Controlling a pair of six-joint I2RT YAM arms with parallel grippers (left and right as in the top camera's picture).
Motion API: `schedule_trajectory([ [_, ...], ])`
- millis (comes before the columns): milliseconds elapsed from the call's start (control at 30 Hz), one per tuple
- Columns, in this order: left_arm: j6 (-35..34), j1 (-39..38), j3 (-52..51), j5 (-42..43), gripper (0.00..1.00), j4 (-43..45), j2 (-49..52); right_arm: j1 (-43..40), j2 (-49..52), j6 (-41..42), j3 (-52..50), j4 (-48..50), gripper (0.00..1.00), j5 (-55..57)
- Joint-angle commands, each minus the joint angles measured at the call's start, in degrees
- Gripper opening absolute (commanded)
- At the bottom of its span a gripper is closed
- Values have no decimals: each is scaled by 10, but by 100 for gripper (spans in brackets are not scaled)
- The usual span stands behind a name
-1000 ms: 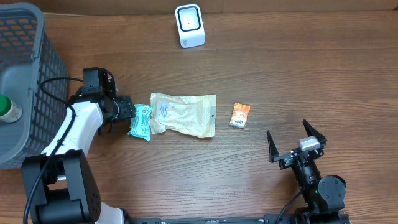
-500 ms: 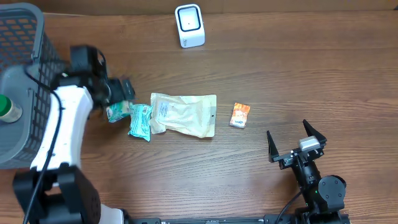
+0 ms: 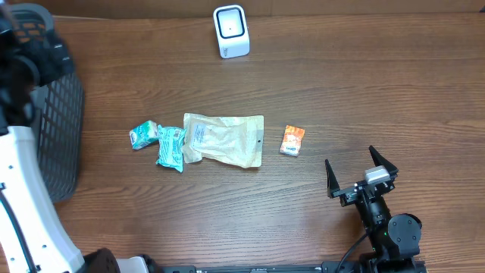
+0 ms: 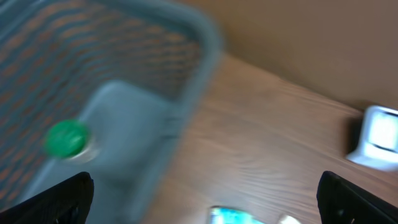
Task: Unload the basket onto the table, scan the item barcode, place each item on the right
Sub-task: 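Place the green Kleenex pack beside the mint pack, return to basket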
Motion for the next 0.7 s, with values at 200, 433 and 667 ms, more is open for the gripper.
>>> schedule_trajectory([
  [200,3,170,0,10,100,-5,55,-2,-5,3,-6,2,100,3],
  [433,30,209,0,10,100,-16,151,-2,-5,3,-6,2,100,3],
  [667,33,216,0,-32,95,-16,239,-2,-5,3,-6,2,100,3],
])
